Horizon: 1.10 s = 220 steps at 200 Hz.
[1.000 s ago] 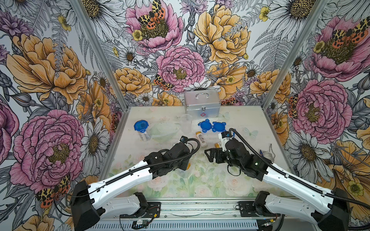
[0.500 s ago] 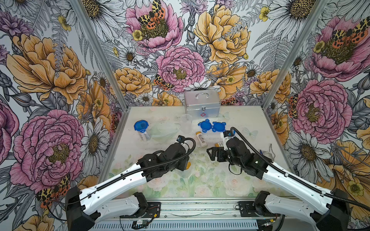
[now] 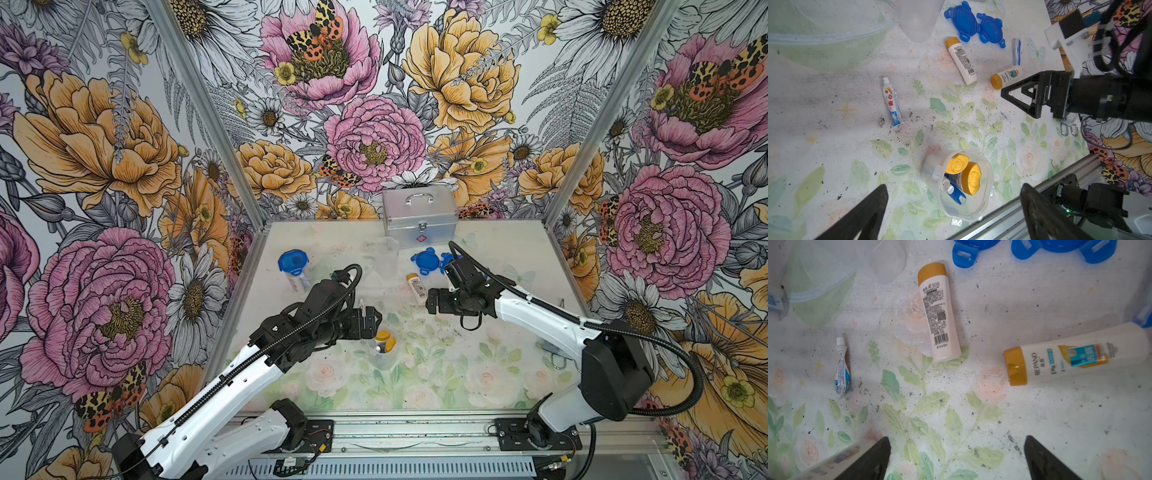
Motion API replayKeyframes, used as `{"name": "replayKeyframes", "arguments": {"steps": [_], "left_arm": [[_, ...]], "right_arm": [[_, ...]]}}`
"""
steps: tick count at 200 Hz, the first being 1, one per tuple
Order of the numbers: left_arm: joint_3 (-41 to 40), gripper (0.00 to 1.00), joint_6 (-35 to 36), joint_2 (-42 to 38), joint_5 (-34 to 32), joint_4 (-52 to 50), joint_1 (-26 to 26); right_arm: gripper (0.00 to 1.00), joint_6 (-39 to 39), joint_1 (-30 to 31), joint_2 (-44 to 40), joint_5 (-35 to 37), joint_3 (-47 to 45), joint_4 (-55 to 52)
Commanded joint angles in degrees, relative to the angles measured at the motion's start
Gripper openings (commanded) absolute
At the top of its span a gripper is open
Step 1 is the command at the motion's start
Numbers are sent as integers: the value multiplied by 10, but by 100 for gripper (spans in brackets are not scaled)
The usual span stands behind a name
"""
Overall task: Pack away toiletry kits
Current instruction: Place the toiletry item into the container, then pick up the lid from the center of the board.
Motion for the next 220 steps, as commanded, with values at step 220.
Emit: {"name": "replayKeyframes", "arguments": {"steps": [220], "left_arm": [[70,99,-31,58,42,-29,34]], "right_arm": [[97,-117,-192,329,18,362,-82]]}}
